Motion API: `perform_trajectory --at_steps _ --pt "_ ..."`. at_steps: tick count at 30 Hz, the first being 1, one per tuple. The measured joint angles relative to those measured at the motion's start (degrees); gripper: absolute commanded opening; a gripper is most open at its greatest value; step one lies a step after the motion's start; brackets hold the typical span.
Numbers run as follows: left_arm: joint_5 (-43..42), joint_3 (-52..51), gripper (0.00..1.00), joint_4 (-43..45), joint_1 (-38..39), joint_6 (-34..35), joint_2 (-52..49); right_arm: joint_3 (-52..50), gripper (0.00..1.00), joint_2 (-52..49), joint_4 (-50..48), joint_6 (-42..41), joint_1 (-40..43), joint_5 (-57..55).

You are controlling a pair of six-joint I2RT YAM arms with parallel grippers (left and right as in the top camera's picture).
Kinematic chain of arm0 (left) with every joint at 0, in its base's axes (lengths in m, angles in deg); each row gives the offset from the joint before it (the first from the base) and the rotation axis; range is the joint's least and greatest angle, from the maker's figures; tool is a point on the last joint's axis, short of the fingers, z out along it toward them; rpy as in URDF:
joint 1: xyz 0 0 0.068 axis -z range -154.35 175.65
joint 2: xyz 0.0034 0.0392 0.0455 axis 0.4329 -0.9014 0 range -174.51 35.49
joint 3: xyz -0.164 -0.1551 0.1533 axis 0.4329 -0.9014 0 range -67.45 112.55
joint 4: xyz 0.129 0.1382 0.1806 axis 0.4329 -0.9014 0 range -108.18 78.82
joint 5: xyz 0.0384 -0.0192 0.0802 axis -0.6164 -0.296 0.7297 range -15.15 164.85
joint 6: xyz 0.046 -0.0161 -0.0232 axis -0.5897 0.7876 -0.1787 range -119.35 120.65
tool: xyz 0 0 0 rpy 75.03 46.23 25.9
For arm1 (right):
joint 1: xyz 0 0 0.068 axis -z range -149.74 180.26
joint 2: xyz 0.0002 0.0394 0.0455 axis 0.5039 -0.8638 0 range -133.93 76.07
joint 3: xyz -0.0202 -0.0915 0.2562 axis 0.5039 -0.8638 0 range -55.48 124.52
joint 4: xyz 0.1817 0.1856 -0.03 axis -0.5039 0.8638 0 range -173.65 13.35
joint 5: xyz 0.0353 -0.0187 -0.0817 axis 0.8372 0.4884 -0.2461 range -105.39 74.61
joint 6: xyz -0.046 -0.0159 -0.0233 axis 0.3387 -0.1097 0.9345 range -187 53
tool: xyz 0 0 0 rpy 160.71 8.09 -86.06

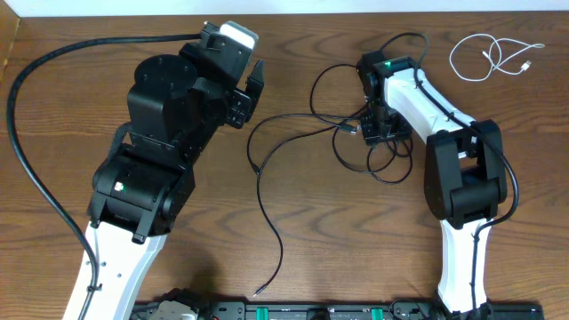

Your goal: Untangle cables

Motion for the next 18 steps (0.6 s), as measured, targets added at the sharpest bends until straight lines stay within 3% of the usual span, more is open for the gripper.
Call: perform_trajectory --at_steps 3,5,18 --pt "0.00 0.00 0.66 -0.02 0.00 0.00 0.00 -0.17 0.33 0.04 -0.22 -0.04 0.00 0.22" --pt "0.00 0.00 0.66 -0.04 0.00 -0.02 0.00 -0.20 0.01 0.07 -0.48 0.17 -0.02 0.44" --pt "0.00 0.00 0.66 -0.09 0.00 -0.02 0.00 -0.57 0.01 0.26 -3.52 -0.02 -0.02 1.49"
